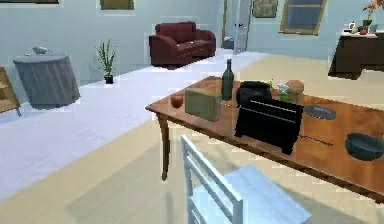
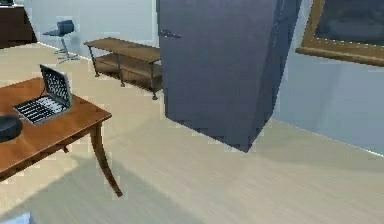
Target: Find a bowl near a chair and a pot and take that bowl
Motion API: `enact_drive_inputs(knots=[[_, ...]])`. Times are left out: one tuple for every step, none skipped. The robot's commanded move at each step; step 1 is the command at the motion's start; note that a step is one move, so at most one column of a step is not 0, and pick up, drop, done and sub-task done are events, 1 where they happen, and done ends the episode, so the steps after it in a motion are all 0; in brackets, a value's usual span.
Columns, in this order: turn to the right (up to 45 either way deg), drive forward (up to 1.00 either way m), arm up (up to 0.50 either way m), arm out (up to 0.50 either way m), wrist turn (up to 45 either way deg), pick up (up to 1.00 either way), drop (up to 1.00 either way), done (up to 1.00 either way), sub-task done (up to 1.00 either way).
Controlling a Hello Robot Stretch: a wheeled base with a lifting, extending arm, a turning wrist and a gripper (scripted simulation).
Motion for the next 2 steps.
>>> enact_drive_inputs(knots=[[45.0, 0.00, 0.00, 0.00, 0.0, 0.00, 0.00, 0.00, 0.00], [24.0, 0.00, 0.00, 0.00, 0.0, 0.00, 0.00, 0.00, 0.00]])
